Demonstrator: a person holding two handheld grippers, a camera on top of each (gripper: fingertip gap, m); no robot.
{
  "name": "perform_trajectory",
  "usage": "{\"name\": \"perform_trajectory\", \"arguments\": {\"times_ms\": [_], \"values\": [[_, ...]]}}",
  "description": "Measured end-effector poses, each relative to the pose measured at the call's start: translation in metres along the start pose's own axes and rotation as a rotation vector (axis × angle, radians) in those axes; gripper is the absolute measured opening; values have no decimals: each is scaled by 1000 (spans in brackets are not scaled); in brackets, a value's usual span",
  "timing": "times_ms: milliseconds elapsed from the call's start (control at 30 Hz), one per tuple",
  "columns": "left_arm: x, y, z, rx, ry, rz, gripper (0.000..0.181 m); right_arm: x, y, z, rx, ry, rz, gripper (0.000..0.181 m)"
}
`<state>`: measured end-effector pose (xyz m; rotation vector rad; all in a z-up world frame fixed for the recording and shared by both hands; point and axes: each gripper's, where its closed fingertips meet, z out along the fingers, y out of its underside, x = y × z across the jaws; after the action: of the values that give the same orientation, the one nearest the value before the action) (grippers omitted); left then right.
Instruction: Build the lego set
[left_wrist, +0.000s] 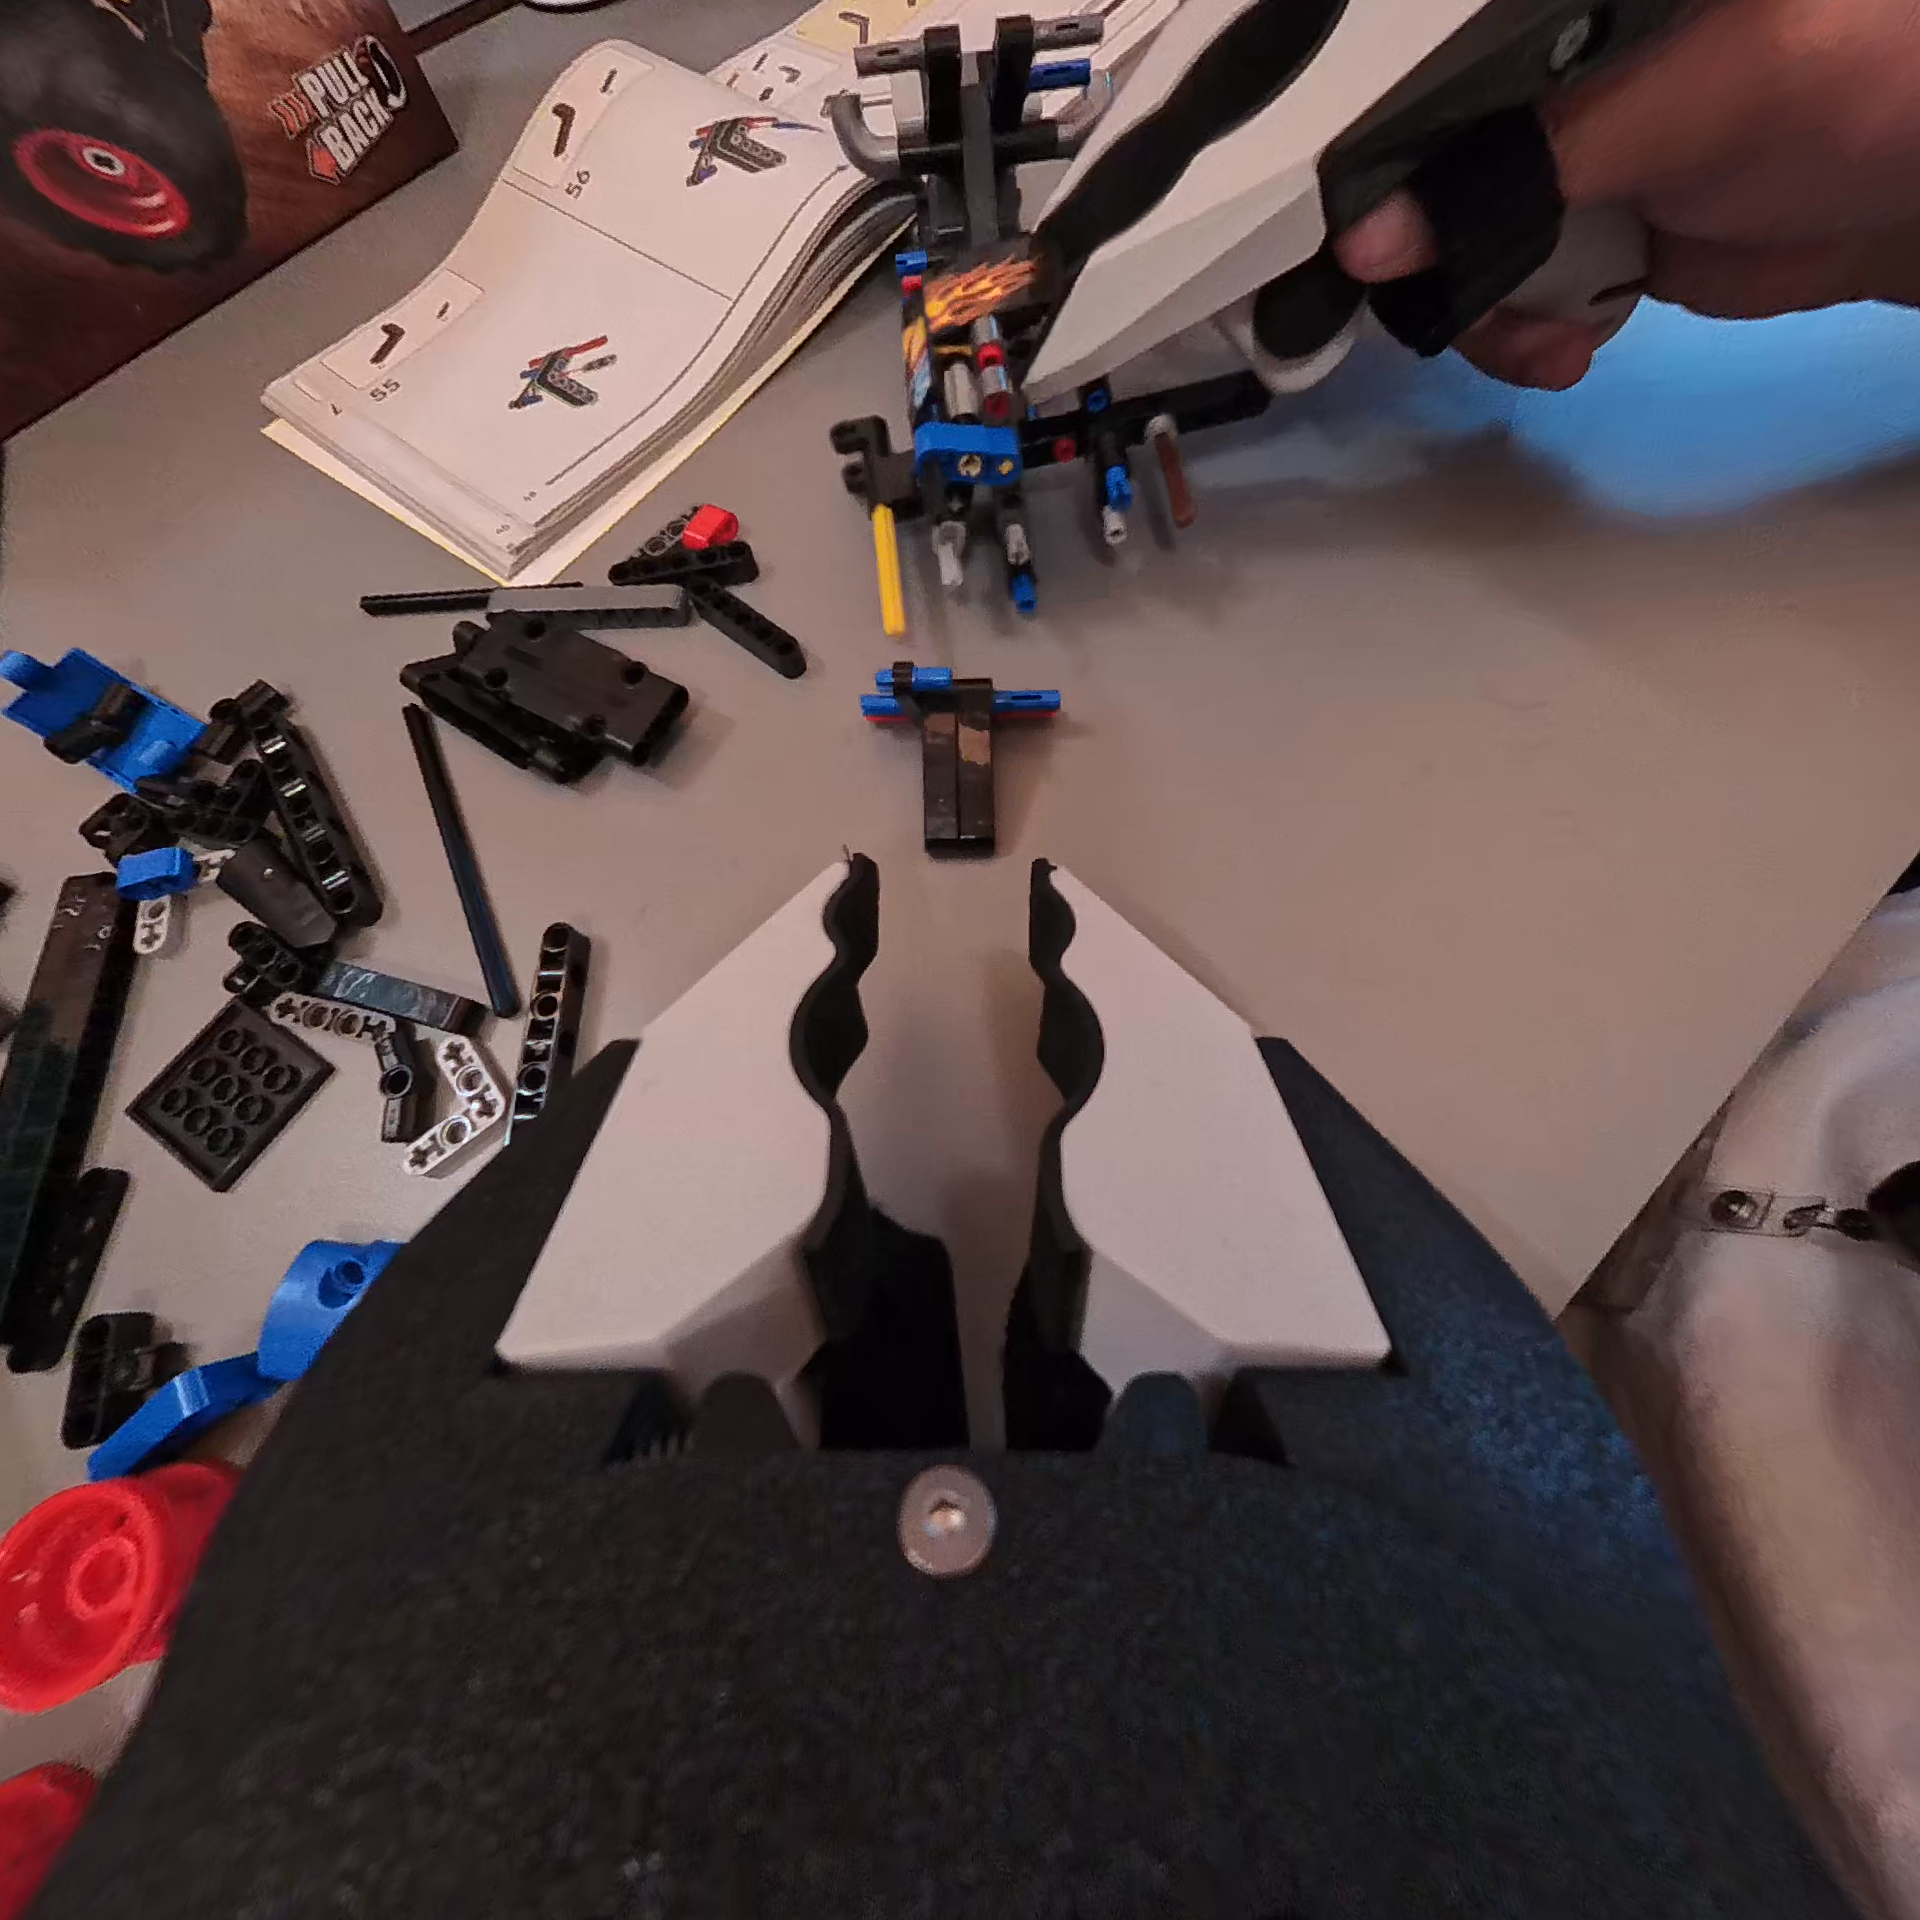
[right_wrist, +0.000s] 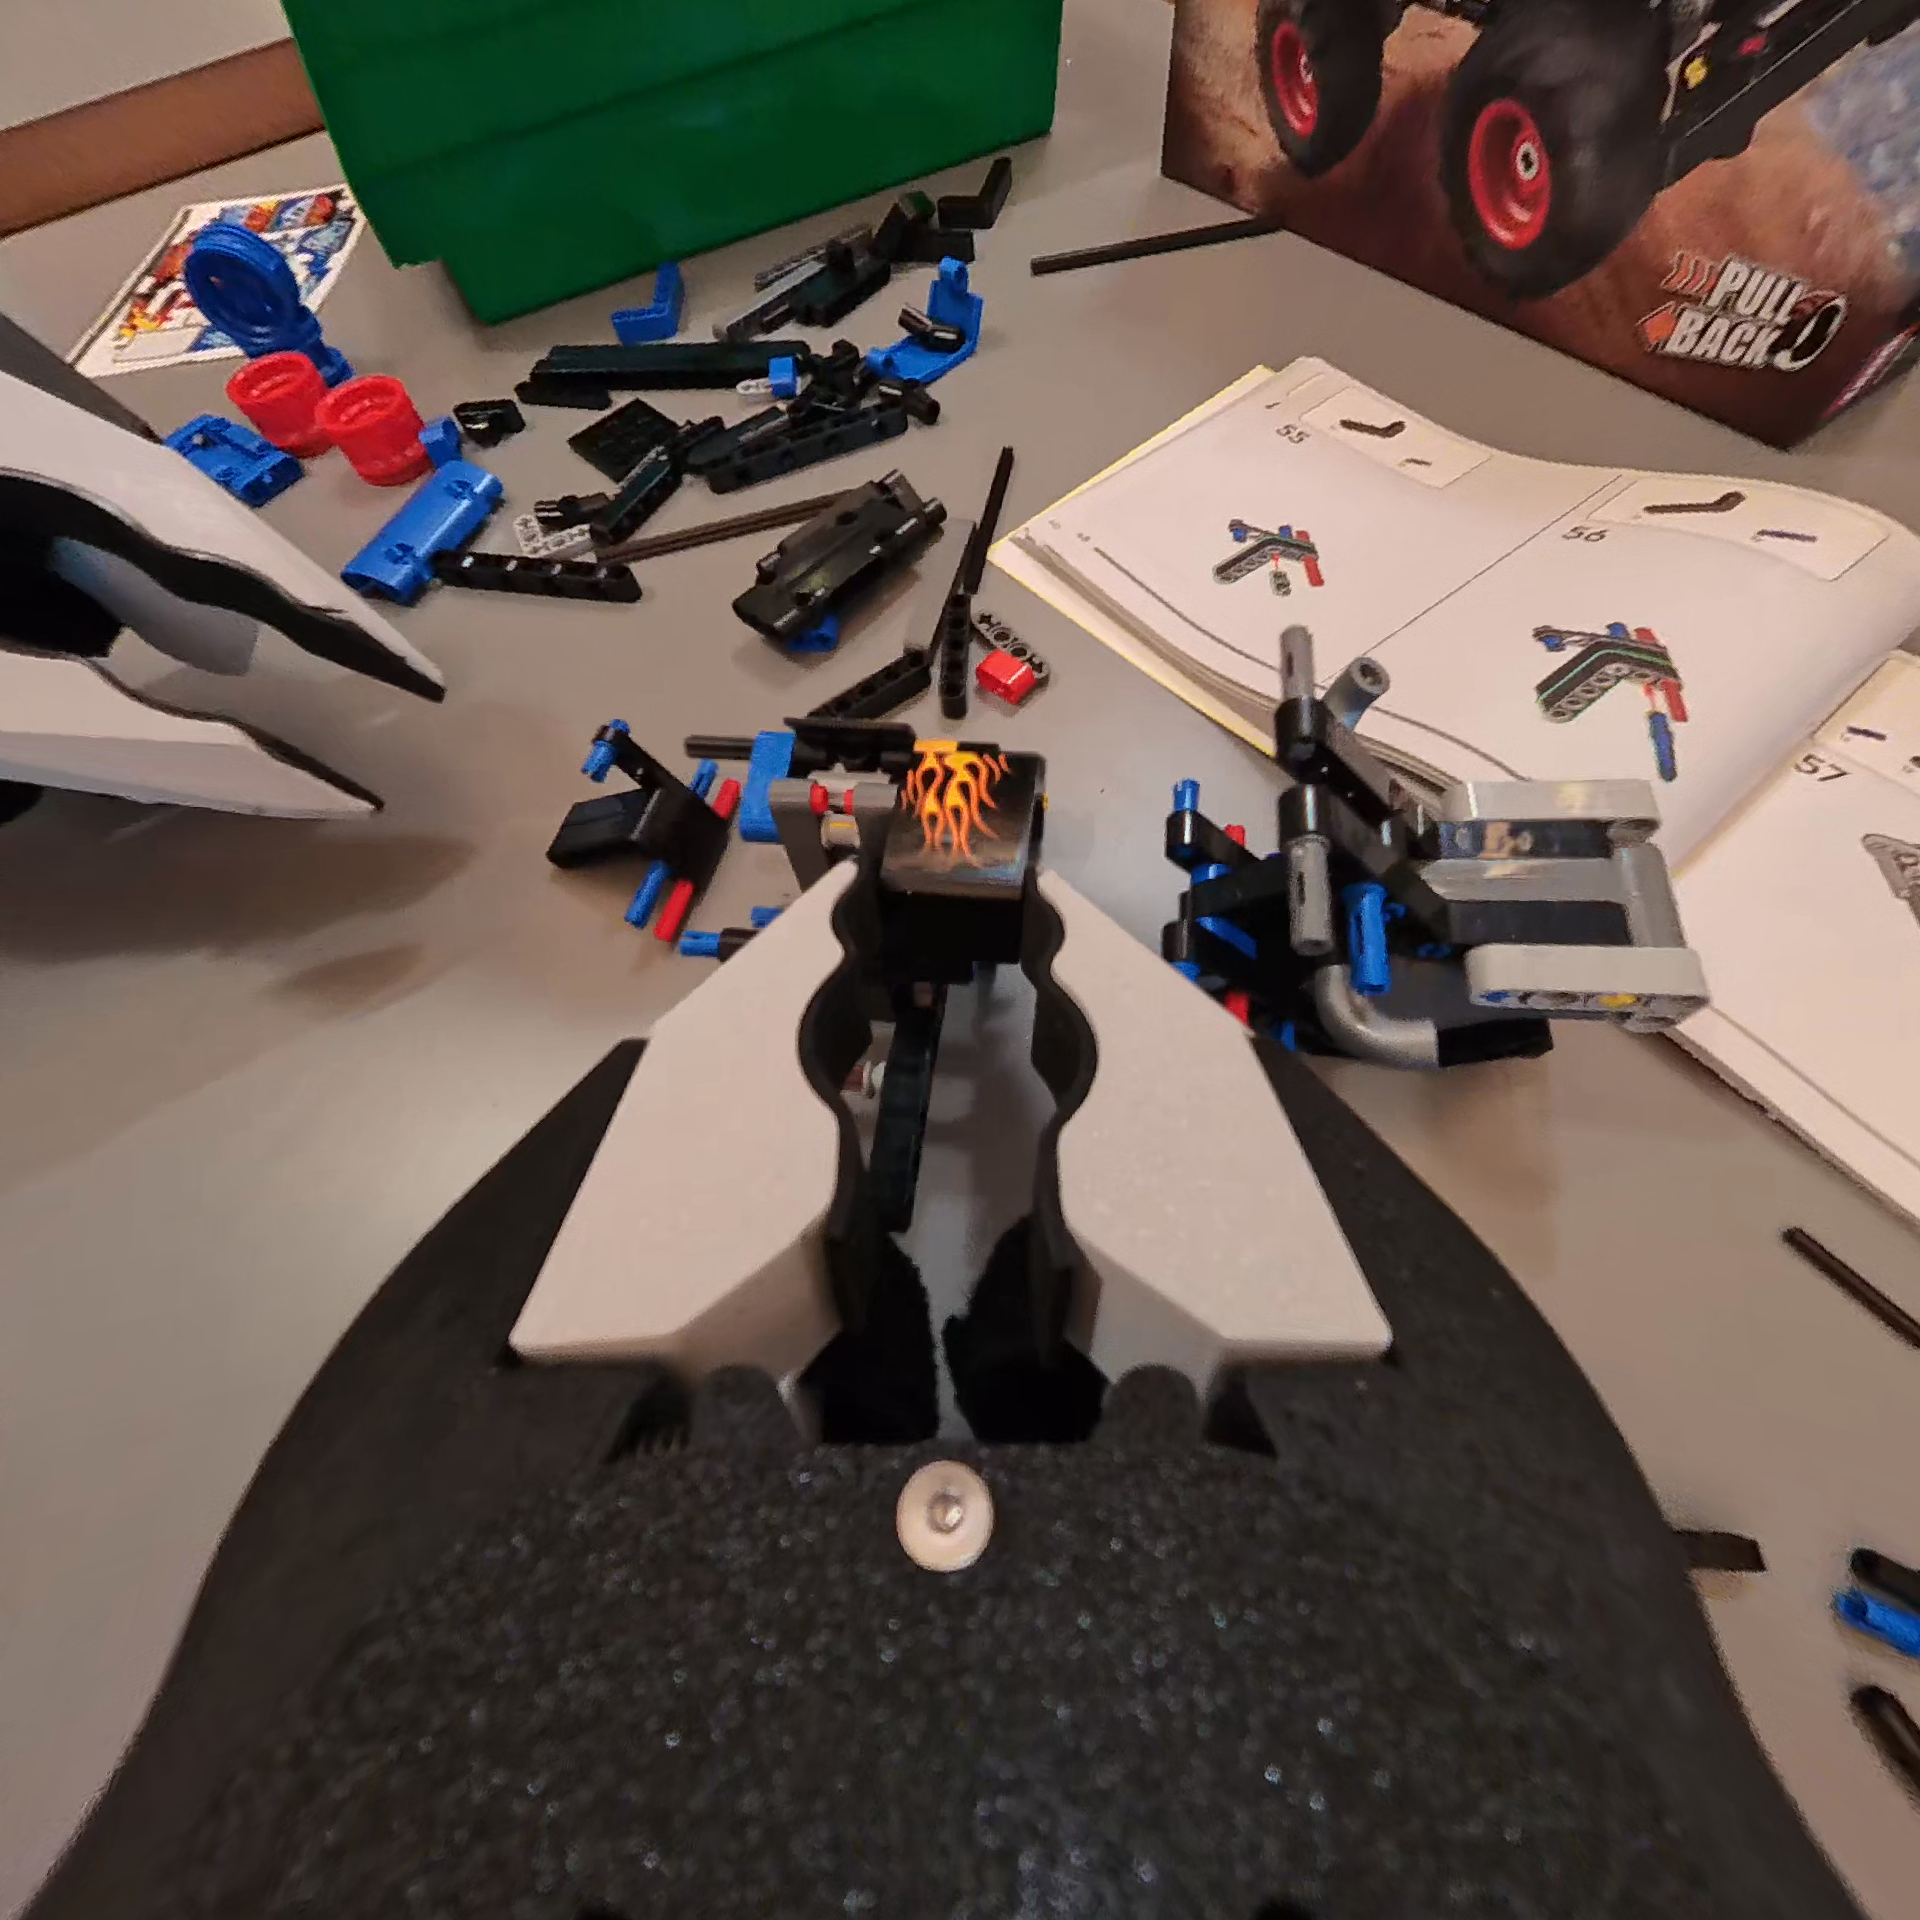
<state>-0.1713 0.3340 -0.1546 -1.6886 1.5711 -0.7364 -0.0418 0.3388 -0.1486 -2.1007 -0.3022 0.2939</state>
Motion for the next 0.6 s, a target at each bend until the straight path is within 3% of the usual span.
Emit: {"name": "perform_trajectory", "arguments": {"times_ms": [33, 233, 400, 467, 600], "values": [[1, -1, 0, 5, 5, -2, 27, 1, 1, 1, -3, 13, -4, 25], [2, -6, 7, 44, 61, -30, 27, 4, 4, -13, 29, 29, 22, 33], [-8, -24, 7, 134, 100, -48, 28, -2, -4, -50, 110, -47, 97, 39], [-24, -35, 4, 177, 77, -42, 28, 21, -5, -70, 103, 8, 59, 39], [-63, -63, 5, 235, 14, -3, 28, 115, 2, -104, 33, 230, -31, 36]]}}
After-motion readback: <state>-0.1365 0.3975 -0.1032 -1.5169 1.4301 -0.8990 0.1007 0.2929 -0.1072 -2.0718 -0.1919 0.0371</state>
